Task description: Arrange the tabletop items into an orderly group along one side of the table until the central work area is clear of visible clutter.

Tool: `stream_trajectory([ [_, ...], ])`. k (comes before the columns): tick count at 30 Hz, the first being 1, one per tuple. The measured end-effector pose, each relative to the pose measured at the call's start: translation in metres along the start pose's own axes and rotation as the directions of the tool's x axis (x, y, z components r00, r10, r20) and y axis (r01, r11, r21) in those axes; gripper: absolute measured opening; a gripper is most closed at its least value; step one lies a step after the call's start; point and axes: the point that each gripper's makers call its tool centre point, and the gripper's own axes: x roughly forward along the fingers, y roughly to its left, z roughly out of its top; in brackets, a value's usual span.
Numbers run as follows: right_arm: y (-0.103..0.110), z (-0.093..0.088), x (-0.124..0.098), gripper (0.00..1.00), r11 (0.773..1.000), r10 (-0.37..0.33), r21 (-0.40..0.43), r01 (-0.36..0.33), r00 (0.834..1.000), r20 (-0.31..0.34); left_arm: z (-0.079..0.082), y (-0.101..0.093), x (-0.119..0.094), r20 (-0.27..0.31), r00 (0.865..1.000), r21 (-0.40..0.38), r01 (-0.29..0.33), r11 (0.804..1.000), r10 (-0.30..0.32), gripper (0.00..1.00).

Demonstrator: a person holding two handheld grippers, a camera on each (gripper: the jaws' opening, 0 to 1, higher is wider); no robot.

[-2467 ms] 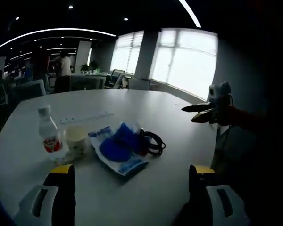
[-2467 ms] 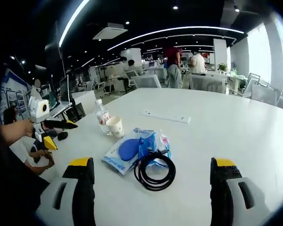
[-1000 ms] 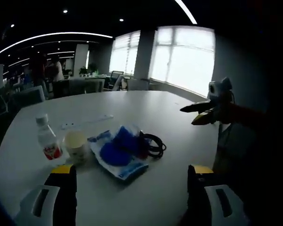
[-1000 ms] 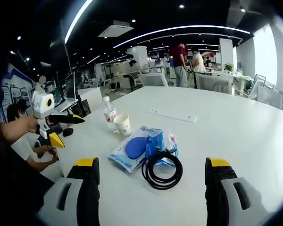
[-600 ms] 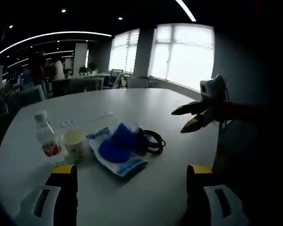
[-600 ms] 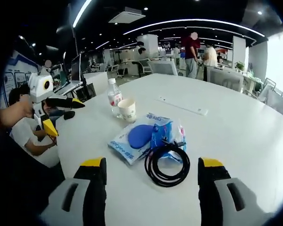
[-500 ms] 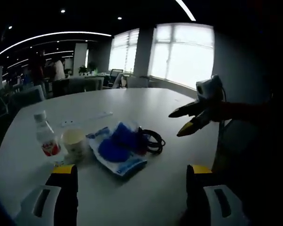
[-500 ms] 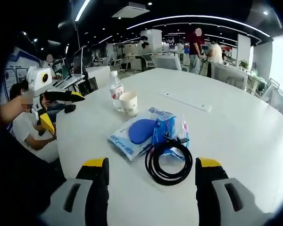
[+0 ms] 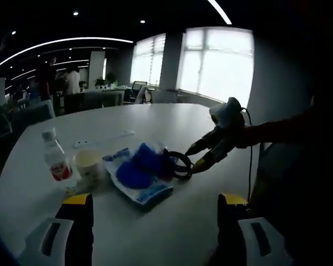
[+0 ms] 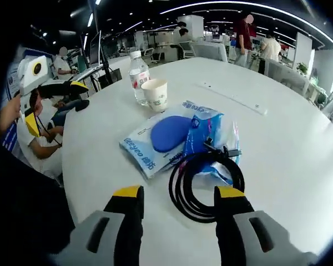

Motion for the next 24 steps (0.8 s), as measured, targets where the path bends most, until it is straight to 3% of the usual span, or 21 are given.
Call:
stream_trajectory([
  [10,-0.005,-0.013,0.026,0.31,0.998,0.044,0.055,-0.040,0.996,-0.078,-0.004,-0.003,0.001,-0.017,1.000,0.001,-0.011,1.000,0.011,0.88],
  [24,-0.003,-0.023,0.039,0.22,0.996,0.075,-0.029,-0.079,0.988,-0.139,-0.009,0.006,-0.006,-0.025,0.999,-0.015,-0.042,0.999,0.042,0.86],
])
